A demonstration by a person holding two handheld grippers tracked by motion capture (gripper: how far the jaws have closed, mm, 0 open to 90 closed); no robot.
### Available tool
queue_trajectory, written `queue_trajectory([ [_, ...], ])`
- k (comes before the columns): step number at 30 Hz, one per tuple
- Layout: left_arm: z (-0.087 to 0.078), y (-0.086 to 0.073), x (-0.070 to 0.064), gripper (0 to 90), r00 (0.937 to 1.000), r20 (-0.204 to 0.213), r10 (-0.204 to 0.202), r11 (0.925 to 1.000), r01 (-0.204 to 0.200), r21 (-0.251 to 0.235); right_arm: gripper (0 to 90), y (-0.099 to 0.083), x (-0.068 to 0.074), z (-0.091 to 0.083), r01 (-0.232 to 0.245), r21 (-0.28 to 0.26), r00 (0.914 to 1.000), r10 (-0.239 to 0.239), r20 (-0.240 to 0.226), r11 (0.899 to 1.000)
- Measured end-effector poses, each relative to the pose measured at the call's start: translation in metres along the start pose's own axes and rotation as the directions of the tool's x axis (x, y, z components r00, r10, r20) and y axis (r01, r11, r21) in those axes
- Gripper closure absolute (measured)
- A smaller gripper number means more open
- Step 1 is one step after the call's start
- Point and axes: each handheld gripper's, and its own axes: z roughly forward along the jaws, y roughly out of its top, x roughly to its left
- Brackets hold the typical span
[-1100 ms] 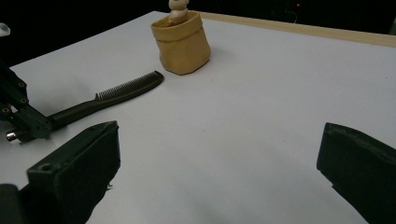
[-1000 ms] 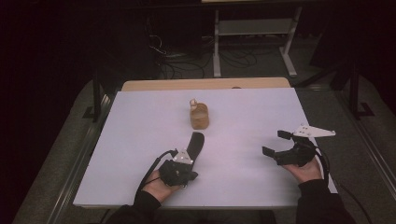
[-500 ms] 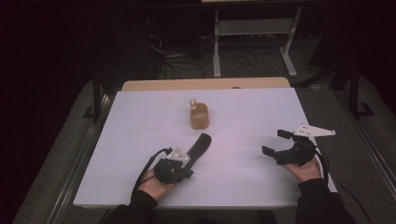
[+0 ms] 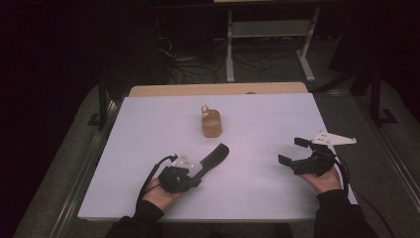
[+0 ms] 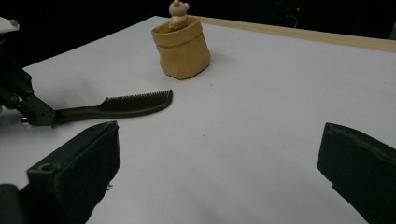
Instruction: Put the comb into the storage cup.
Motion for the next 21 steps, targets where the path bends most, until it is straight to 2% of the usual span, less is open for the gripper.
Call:
queue_trajectory([
  [8,-0.002,-0.001,0.003,90.0,1.0,0.002,0.002,1.0,-0.002,0.002,0.0,0.0,0.0,0.0,0.003,0.002,1.0,-0.003,-0.001,1.0],
  [21,-0.012,-0.004,0.011,90.0,0.9998,-0.008,-0.017,0.9998,0.017,-0.008,0.0,0.0,0.0,0.0,0.003,0.004,1.0,-0.003,-0.003,1.0],
])
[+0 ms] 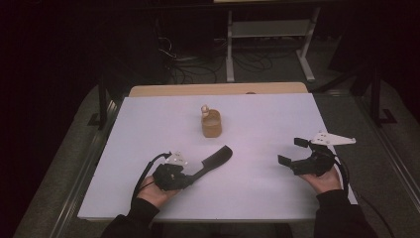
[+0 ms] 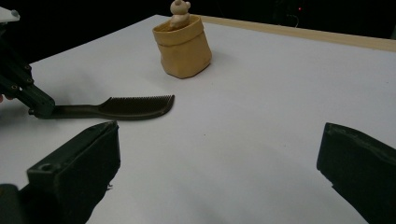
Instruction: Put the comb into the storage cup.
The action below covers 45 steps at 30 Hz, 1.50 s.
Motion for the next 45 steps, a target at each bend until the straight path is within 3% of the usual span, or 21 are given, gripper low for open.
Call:
queue_trajectory([
  [19,-0.025,0.004,0.004,90.0,1.0,-0.002,-0.009,0.9995,0.009,-0.031,0.0,0.0,-0.001,-0.001,0.004,0.002,1.0,-0.004,0.0,1.0],
  [33,-0.042,0.015,0.011,52.8,0.9991,0.027,-0.032,0.9973,0.034,-0.065,0.0,0.0,0.0,0.001,0.008,0.014,1.0,-0.008,0.0,1.0],
  [38,-0.04,0.027,0.007,41.3,0.9995,0.032,0.006,0.9989,-0.004,-0.048,0.0,0.0,0.0,0.001,0.01,0.016,1.0,-0.01,0.0,1.0],
  [45,-0.032,0.041,0.004,33.6,0.9989,0.034,0.031,0.9995,-0.031,-0.011,0.0,0.0,0.0,0.0,0.008,0.015,1.0,-0.008,0.004,1.0],
])
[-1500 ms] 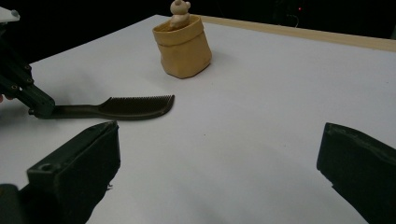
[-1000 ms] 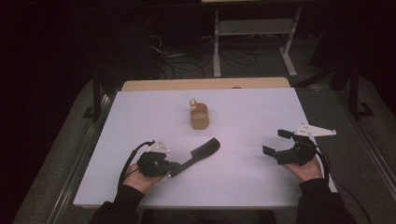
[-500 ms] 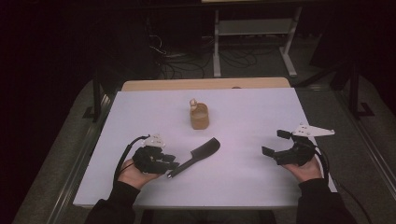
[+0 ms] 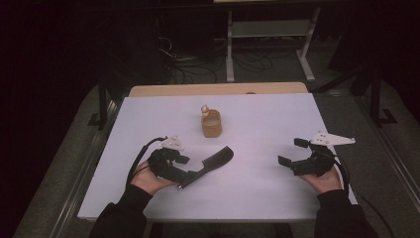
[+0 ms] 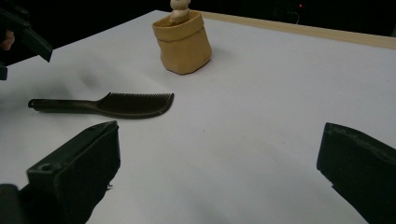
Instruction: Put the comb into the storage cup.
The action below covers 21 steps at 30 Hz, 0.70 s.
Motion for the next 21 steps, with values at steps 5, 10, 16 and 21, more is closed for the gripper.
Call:
queue_trajectory([
  [5,0.01,0.002,-0.001,28.6,0.9999,0.002,0.014,0.9994,-0.014,0.032,0.0,0.0,0.0,0.0,0.0,-0.002,1.0,0.0,0.001,1.0],
  [10,0.018,0.004,0.0,27.6,0.9997,0.004,0.023,0.9974,-0.023,0.068,0.0,0.0,0.0,0.0,0.001,-0.001,1.0,-0.001,-0.001,1.0],
  [16,0.026,0.006,0.002,27.7,0.9995,0.004,0.031,0.9942,-0.032,0.103,0.0,0.0,0.0,0.0,0.002,-0.001,1.0,-0.002,-0.002,1.0],
  [21,0.034,0.006,0.003,27.9,0.9991,-0.003,0.043,0.9902,-0.042,0.133,0.0,0.0,0.0,0.0,0.002,0.001,1.0,-0.002,-0.003,1.0],
])
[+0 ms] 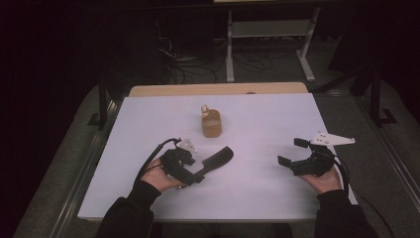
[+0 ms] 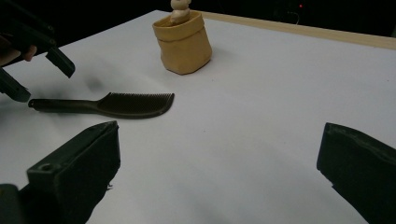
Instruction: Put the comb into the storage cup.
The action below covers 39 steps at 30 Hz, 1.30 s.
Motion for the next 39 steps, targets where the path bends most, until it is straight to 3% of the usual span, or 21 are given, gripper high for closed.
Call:
queue_trajectory([
  [15,0.02,-0.003,0.004,33.6,1.0,0.008,0.005,0.9977,-0.006,0.067,0.0,0.0,0.0,0.0,0.002,0.003,1.0,-0.002,-0.001,1.0],
  [33,0.03,-0.003,0.01,56.6,0.9995,0.031,-0.002,0.9942,-0.002,0.108,0.0,0.0,0.0,0.0,0.002,0.003,1.0,-0.002,0.0,1.0],
  [39,0.031,-0.003,0.011,64.9,0.9998,0.021,0.001,0.9937,-0.003,0.112,0.0,0.0,0.0,-0.001,-0.001,-0.001,1.0,0.001,-0.002,1.0],
])
